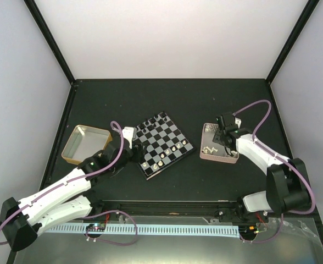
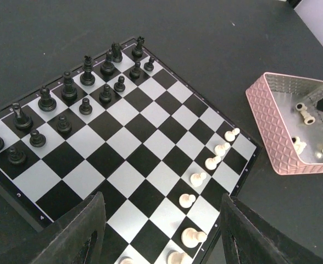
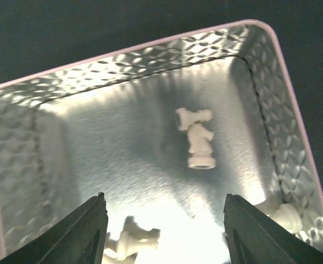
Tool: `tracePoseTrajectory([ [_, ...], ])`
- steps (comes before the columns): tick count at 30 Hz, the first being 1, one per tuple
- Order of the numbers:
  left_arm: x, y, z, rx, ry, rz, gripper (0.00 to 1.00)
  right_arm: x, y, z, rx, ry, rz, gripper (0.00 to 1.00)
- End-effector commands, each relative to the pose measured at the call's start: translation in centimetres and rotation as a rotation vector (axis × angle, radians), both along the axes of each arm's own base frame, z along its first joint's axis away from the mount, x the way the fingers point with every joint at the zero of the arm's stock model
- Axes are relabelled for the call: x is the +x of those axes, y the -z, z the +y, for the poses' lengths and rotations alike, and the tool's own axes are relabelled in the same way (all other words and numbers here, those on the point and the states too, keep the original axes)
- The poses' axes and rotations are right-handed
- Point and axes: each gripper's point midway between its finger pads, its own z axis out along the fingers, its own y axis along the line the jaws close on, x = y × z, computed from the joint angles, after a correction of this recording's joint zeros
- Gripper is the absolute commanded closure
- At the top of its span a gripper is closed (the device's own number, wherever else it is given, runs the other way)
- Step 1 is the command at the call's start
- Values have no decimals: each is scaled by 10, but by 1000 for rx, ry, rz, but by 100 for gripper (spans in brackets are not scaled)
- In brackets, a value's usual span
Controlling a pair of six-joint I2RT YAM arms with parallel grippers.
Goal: Set up the chess pieces on the board
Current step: Pick up the chess piece from the storage box.
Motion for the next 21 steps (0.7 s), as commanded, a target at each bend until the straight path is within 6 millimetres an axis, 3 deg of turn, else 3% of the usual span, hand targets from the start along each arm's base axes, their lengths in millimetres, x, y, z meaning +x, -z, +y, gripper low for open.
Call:
tracePoseTrajectory([
  [1,3,-27,-6,-71,8,-29,42,2,18,-25,-44,77,53,42],
  [9,3,-29,-8,-93,14,-24,42,15,40,-26,12,65,107,50],
  [15,2,-30,-8,-99,16,-22,42,19,52,-31,1,77,138,65],
  [21,2,-30,-7,-100,16,-23,42,23,60,-35,-28,82,160,66],
])
